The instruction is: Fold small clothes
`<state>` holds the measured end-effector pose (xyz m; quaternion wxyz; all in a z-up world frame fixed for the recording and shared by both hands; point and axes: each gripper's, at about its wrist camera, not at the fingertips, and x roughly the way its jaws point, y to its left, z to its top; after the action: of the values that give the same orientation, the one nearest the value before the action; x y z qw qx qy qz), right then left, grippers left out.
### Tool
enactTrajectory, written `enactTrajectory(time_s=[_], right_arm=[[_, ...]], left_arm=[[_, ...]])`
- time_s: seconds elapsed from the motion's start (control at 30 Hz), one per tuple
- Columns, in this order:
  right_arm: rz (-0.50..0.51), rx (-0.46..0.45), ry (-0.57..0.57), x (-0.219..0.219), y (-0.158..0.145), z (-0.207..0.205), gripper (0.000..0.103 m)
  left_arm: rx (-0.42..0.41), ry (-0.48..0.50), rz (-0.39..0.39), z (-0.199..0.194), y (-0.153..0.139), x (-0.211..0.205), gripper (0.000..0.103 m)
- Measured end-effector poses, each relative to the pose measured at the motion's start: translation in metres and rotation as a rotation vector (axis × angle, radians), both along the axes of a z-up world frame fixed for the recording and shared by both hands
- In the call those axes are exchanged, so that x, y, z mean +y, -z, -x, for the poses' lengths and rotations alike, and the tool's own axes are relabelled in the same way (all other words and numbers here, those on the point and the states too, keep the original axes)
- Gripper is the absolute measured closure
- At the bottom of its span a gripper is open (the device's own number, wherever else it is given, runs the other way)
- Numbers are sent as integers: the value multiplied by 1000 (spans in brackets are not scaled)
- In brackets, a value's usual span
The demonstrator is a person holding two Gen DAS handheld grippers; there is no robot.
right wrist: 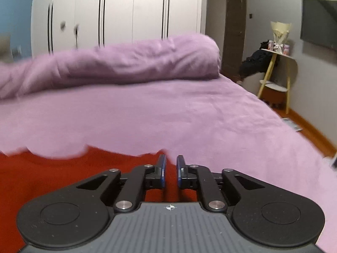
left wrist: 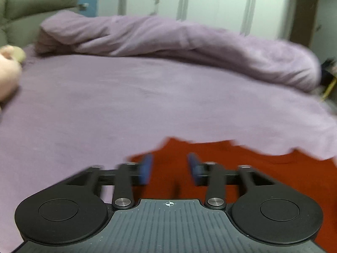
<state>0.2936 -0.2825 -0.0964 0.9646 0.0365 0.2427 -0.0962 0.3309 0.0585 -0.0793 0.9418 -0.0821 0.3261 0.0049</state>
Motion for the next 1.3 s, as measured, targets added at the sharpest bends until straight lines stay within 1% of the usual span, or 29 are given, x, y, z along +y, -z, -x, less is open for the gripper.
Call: enactTrajectory(time_s=[0.03,0.1,0.17,0.23,0.27,0.33,0.37,0.4,0.47,0.53,0.6,0.63,0.67,0.7,0.73,0.77,0.83,0.87,0.93,0.97,1.03,1.1,1.17,1.23,1.27,1.3], right_arm=[[-40,-16,-53,10,2,4,90],[-70,8,-208,42,11,6,90],[-40,32,-354,79,23,6,90],[7,36,-439,105,33,7,90],[52,43,-452,112,38,6,90],[169,38,-426,112,47,2,90],[196,34,-395,102,48,0,90],[200,40,-347,83,49,-3,90],[159,39,-242,39,47,-6,91],[144,37,-123,-2,45,-3,91],[117,61,-9,-31,45,1,91],[76,68,3,-41,44,3,91],[57,77,3,-44,41,7,91],[93,87,-9,-39,37,11,91],[146,90,-31,-31,33,19,90],[155,87,-46,-25,29,31,89],[80,82,-58,-20,22,60,86],[31,83,-51,-23,20,76,85],[-58,82,-26,-28,17,108,84],[-90,90,-11,-30,18,123,84],[-145,115,-1,-27,20,138,84],[-175,133,0,-25,25,152,84],[-208,156,-13,-20,26,159,84],[-249,165,-26,-13,28,161,84],[-264,174,-45,-7,29,160,84],[-267,179,-62,0,29,161,84]], left_arm=[[-12,23,12,1,3,-10,42],[18,59,1,-4,12,-30,42],[62,63,-1,-12,25,-44,41],[87,50,-20,-17,38,-46,40],[79,50,-46,-18,44,-46,40],[40,64,-107,-12,50,-42,38],[31,66,-133,-10,51,-39,38],[23,77,-130,-8,50,-34,38],[11,77,-119,-1,50,-21,38],[17,42,-124,4,50,-6,38],[38,4,-93,9,50,9,38],[61,-24,-71,12,48,17,38],[76,-48,-58,15,45,23,40],[91,-68,-63,19,42,28,42],[113,-88,-82,24,40,34,41],[129,-97,-88,30,39,39,40],[144,-82,-80,48,36,53,37],[151,-71,-60,60,34,61,37],[160,-55,10,83,30,75,37],[168,-49,55,95,27,81,37],[180,-35,145,114,24,88,37],[199,-5,261,128,27,92,37],[233,31,424,131,36,92,38],[264,32,554,128,45,93,39],[262,29,584,125,48,92,40],[252,21,598,121,49,91,40]])
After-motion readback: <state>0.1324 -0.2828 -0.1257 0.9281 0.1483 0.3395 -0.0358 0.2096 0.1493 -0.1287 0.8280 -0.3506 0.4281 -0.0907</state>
